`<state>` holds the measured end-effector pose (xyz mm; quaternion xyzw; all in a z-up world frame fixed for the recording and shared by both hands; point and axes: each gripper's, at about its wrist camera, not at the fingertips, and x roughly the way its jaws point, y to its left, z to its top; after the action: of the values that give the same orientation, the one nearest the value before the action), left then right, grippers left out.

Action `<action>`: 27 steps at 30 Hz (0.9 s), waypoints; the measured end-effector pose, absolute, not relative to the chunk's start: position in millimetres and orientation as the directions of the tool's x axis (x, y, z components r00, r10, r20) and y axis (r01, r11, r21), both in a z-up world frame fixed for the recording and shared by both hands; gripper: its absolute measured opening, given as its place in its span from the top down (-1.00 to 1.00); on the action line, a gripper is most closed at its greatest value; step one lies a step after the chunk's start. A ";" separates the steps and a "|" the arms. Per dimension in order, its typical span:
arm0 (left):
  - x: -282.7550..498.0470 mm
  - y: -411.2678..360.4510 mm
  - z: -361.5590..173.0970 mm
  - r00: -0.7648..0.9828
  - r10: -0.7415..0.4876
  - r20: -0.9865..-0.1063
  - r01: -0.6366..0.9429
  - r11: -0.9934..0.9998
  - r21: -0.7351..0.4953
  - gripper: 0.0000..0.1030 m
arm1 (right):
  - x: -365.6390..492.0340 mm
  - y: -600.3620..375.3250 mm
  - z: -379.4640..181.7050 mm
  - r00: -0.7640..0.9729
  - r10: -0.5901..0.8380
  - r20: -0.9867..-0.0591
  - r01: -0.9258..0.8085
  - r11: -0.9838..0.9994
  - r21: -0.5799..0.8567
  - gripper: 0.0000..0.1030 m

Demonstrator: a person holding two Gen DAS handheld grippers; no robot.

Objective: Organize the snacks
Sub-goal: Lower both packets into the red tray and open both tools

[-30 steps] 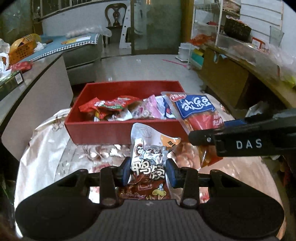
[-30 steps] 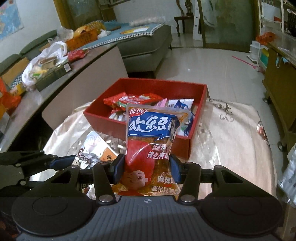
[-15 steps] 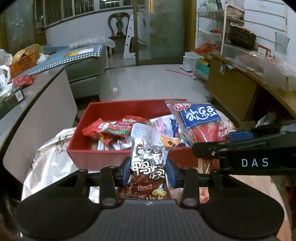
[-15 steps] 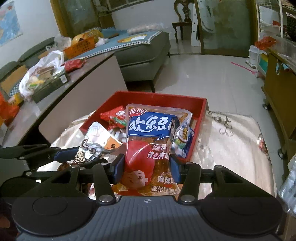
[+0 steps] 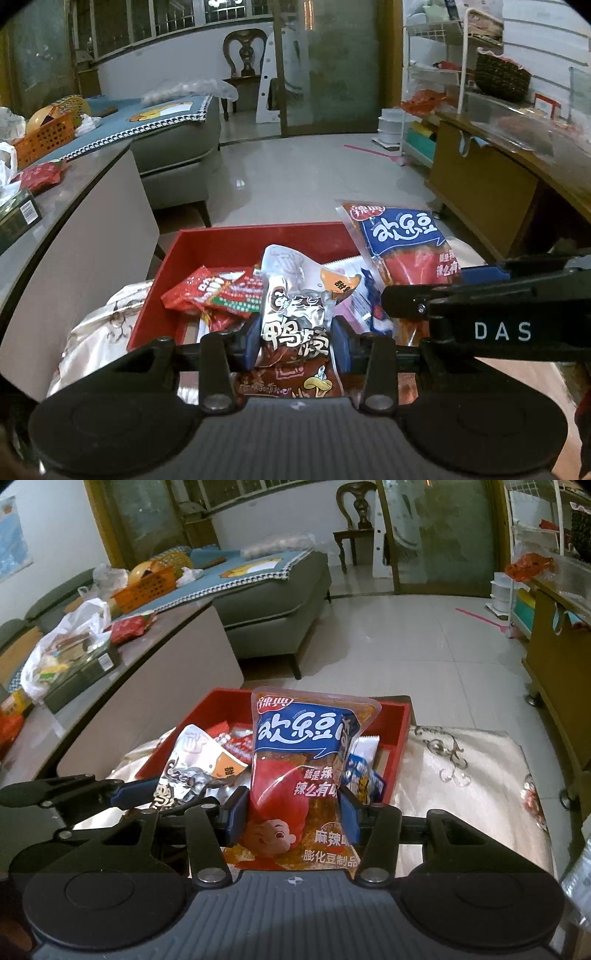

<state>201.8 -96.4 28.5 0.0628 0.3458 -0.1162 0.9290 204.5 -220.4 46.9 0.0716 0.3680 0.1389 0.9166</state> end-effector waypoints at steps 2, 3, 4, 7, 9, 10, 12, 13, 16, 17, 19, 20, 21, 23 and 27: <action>209.7 -96.8 26.4 0.736 -0.169 -0.655 0.253 0.967 0.036 0.34 | 213.0 -220.9 45.5 0.693 0.307 -0.652 -0.199 0.951 0.237 -0.13; 213.8 -97.3 25.6 0.738 -0.166 -0.654 0.251 0.967 0.038 0.34 | 216.6 -220.8 44.8 0.695 0.307 -0.650 -0.196 0.951 0.239 -0.13; 218.7 -98.3 24.3 0.740 -0.162 -0.653 0.248 0.968 0.041 0.34 | 221.1 -221.1 43.5 0.696 0.309 -0.648 -0.194 0.950 0.244 -0.13; 230.5 -100.0 19.6 0.741 -0.158 -0.653 0.246 0.968 0.044 0.34 | 233.4 -220.9 38.9 0.698 0.312 -0.645 -0.189 0.948 0.255 -0.13; 237.2 -102.3 16.0 0.740 -0.155 -0.655 0.248 0.967 0.051 0.34 | 240.7 -219.2 35.4 0.697 0.316 -0.644 -0.187 0.947 0.261 -0.13; 239.9 -103.4 13.7 0.739 -0.152 -0.656 0.251 0.966 0.059 0.34 | 244.2 -217.9 33.0 0.694 0.319 -0.646 -0.188 0.946 0.265 -0.13; 245.6 -105.4 8.4 0.738 -0.145 -0.659 0.253 0.965 0.072 0.34 | 249.6 -215.3 28.0 0.690 0.323 -0.648 -0.188 0.944 0.270 -0.14; 248.2 -106.0 6.5 0.737 -0.144 -0.660 0.253 0.965 0.073 0.34 | 252.3 -214.9 25.1 0.689 0.324 -0.649 -0.187 0.944 0.272 -0.14; 256.3 -105.4 -0.5 0.732 -0.140 -0.667 0.248 0.966 0.070 0.34 | 261.4 -212.2 17.5 0.685 0.323 -0.653 -0.177 0.943 0.280 -0.14; 258.6 -105.6 -2.0 0.732 -0.138 -0.667 0.246 0.967 0.070 0.33 | 263.6 -211.9 15.4 0.686 0.319 -0.654 -0.173 0.945 0.279 -0.14; 261.8 -105.2 -4.1 0.732 -0.136 -0.668 0.245 0.967 0.072 0.33 | 266.9 -212.5 12.3 0.688 0.315 -0.654 -0.167 0.945 0.280 -0.14; 263.4 -105.3 -5.3 0.731 -0.135 -0.669 0.245 0.967 0.073 0.33 | 268.3 -212.5 11.0 0.688 0.310 -0.656 -0.164 0.947 0.276 -0.15; 264.5 -105.6 -6.7 0.728 -0.132 -0.672 0.246 0.966 0.076 0.31 | 269.2 -213.0 10.1 0.689 0.302 -0.659 -0.161 0.950 0.268 -0.16; 266.0 -105.6 -9.3 0.726 -0.129 -0.675 0.244 0.966 0.079 0.27 | 270.3 -213.1 7.8 0.687 0.289 -0.667 -0.155 0.955 0.254 -0.19; 266.8 -106.3 -14.5 0.711 -0.123 -0.692 0.245 0.966 0.080 0.19 | 271.9 -213.0 2.4 0.672 0.276 -0.688 -0.142 0.959 0.246 -0.28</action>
<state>266.8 -106.3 -14.5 0.0830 0.3665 -0.0997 0.9213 271.9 -213.0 2.4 0.0863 0.3886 0.1148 0.9102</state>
